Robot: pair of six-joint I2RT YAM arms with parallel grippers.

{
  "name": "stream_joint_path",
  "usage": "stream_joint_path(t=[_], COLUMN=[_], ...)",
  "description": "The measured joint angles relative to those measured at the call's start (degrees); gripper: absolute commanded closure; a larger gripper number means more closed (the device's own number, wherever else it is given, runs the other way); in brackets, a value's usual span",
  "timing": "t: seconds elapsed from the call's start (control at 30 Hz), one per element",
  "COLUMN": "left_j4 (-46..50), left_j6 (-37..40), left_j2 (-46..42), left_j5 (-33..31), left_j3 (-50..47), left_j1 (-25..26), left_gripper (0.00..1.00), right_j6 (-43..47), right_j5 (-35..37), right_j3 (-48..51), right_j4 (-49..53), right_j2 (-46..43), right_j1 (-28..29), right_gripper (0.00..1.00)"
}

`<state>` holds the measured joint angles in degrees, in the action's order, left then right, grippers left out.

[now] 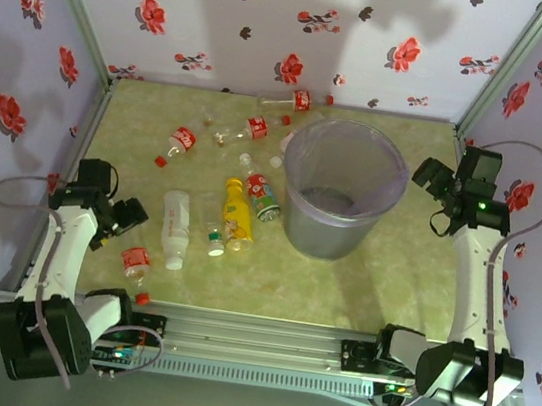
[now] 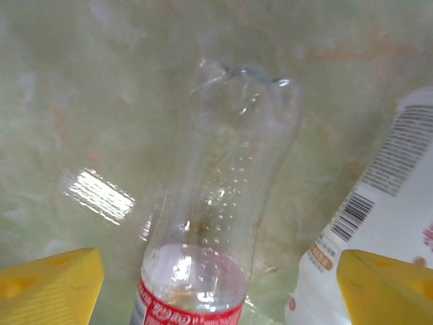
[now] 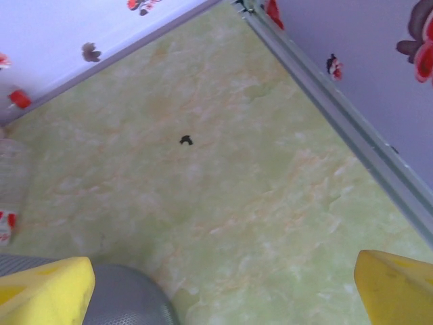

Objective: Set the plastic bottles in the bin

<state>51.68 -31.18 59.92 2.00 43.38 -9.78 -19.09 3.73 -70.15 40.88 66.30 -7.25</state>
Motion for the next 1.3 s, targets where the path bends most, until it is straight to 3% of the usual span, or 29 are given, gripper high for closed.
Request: stream_joint_path(t=[0.3,0.6,0.9,1.3], left_j4=[-9.2,-17.7,-23.9,-17.8], left_j6=[0.0,-0.4,-1.3,1.3], left_j2=[6.9,14.9,16.2,13.3], left_j5=[2.2,3.6,4.7,4.7], left_j3=[-1.6,-3.6,-4.6,3.3], left_j1=[-1.1,-1.5,-1.5,-1.5], left_gripper=[0.16,0.33,0.56,0.68], right_j6=[0.1,0.6,1.5,3.0], right_j5=[-2.3,-2.5,-2.7,-7.9], right_j3=[0.1,0.2,0.2,-5.6], right_j4=[1.5,2.3,2.8,4.5], right_j2=[-2.9,-6.3,-8.1,-9.0], right_j1=[0.0,0.0,0.0,0.0], right_gripper=[0.01,0.01,0.01,0.01])
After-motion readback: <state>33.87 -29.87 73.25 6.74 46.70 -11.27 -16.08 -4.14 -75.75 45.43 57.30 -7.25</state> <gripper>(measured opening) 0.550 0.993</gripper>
